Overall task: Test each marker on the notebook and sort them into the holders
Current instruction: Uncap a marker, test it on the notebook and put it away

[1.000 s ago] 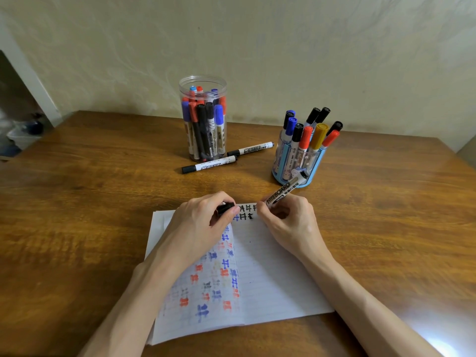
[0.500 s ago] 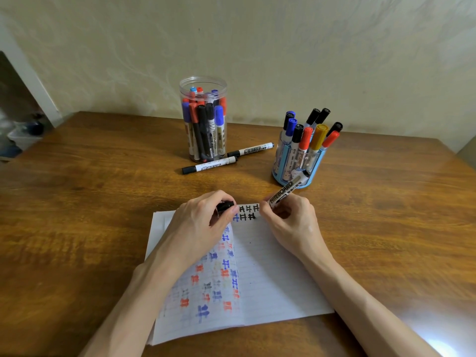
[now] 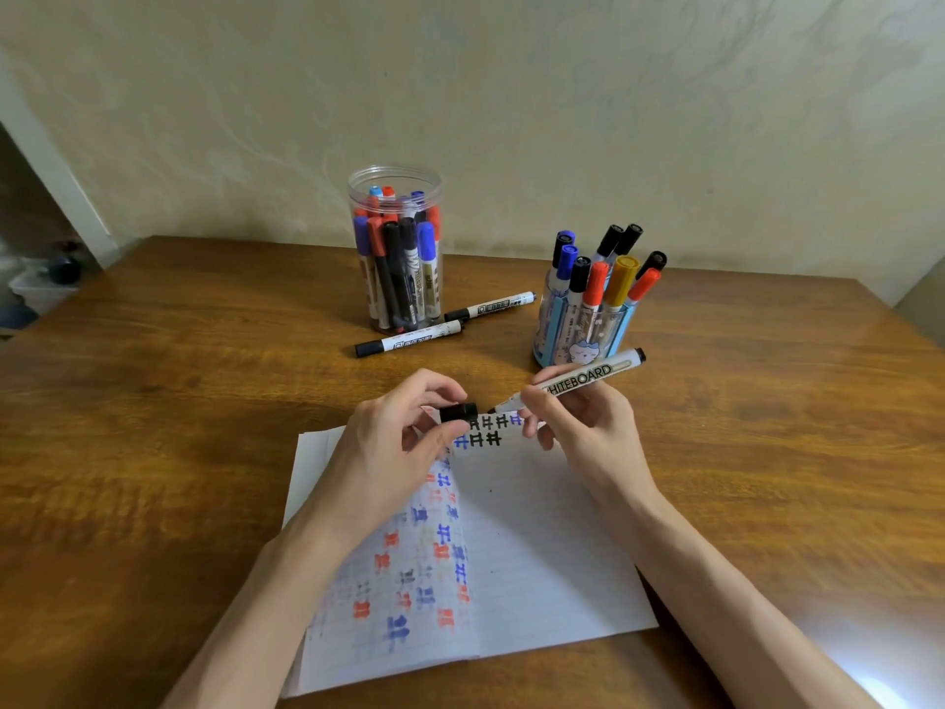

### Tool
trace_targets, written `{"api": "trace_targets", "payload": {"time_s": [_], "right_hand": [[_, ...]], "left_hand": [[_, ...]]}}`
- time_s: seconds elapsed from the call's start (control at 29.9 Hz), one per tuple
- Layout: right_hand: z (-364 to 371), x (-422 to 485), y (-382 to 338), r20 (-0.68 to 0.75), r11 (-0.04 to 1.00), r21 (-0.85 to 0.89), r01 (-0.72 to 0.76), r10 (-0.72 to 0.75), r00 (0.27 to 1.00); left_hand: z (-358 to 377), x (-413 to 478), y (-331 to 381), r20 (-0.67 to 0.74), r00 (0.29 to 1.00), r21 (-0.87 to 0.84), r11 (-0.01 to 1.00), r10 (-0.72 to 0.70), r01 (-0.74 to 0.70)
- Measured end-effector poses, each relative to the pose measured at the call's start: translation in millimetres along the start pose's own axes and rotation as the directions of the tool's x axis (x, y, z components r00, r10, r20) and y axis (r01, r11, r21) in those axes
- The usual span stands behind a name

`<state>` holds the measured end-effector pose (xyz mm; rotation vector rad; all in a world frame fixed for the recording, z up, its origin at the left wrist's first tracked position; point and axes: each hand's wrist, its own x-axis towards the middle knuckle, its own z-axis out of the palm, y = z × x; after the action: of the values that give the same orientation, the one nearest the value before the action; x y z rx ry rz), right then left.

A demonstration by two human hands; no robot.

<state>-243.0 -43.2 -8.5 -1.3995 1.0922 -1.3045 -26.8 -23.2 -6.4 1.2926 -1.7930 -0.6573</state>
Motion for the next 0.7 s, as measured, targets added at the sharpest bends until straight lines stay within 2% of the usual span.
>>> {"api": "trace_targets", "payload": {"time_s": [0.23,0.33,0.43,0.57,0.7], "right_hand": [[3,-3,-3,0.088,0.998,0.038,0.056,-0.059,0.994],[4,-5,-2,0.168,0.998,0.044,0.052,-0.058,0.984],[2,-6,-4,0.198,0.992,0.115,-0.059,0.036,0.98],[-7,-1,-10,0.22,0.909,0.295,-0.296,0.237,0.946],[-19,5,-9,0.152,0.944,0.187,-0.274,0.248,0.957]], "left_hand": [[0,-1,7,-0.001,1.0,-0.071,0.997,0.011,-0.011],[0,-1,6,0.009,1.0,-0.064,0.998,0.025,-0.024],[-1,0,1,0.004,1.0,-0.038,0.999,0.031,-0.031],[-3,2,-3,-0.017,0.999,-0.007,1.0,0.028,-0.028],[-3,1,0,0.001,1.0,-0.031,0.999,0.026,-0.026]]}}
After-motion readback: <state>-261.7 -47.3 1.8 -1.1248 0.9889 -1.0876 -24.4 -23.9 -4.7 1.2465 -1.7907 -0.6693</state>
